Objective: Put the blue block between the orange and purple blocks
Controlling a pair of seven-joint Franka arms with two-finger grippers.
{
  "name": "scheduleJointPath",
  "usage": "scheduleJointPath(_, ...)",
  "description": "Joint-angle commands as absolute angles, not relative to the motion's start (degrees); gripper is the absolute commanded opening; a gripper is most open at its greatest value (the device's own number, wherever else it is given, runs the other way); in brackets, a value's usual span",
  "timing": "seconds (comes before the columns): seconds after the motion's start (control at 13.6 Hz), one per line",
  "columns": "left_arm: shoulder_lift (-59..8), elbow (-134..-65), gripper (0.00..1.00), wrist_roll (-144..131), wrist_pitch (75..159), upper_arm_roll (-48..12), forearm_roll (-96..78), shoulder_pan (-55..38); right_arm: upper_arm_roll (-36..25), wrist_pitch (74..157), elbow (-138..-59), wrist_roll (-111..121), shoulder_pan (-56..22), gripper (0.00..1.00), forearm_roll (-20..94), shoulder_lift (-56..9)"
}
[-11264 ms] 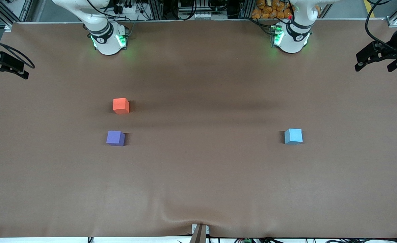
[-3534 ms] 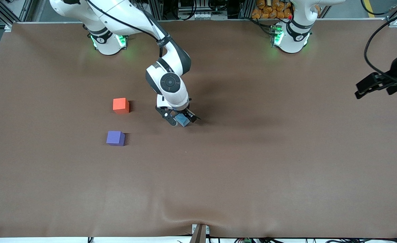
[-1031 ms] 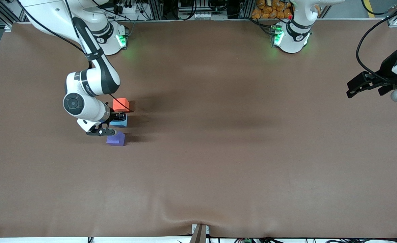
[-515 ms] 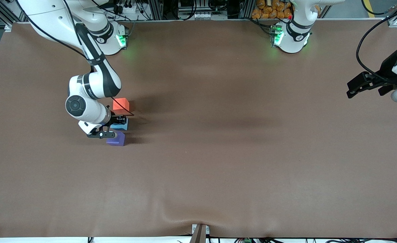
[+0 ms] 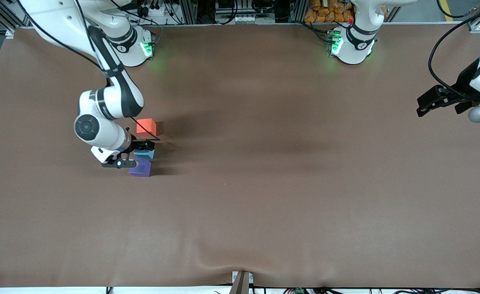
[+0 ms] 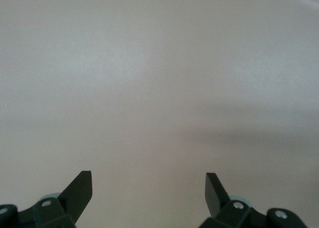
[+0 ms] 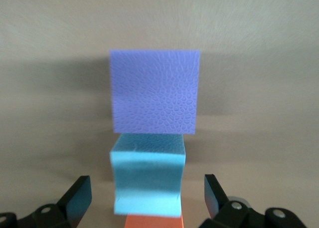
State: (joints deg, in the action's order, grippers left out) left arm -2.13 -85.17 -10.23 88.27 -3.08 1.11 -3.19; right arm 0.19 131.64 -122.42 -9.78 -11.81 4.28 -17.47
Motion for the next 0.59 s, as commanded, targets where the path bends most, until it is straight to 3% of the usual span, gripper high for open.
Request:
scheduleJointPath(0.0, -0.44, -85.78, 1.00, -10.20, 87.19, -3.60, 1.67, -2.99, 0.88, 126.32, -121.74, -10.02, -10.11, 1.00, 3.78, -9.07)
scheduleJointPath(0.29, -0.26, -85.87, 1.00, -9.93, 86.57, -3.60, 1.67, -2.90, 1.05, 113.76, -112.35, -9.23, -3.71, 1.00, 4.30, -3.44)
scheduleJointPath(0.52, -0.26, -85.78, 1.00, -9.84, 86.48, -4.39, 1.93, -2.90, 1.32, 98.05, -100.94, -4.33, -0.28, 1.00, 4.31, -2.46)
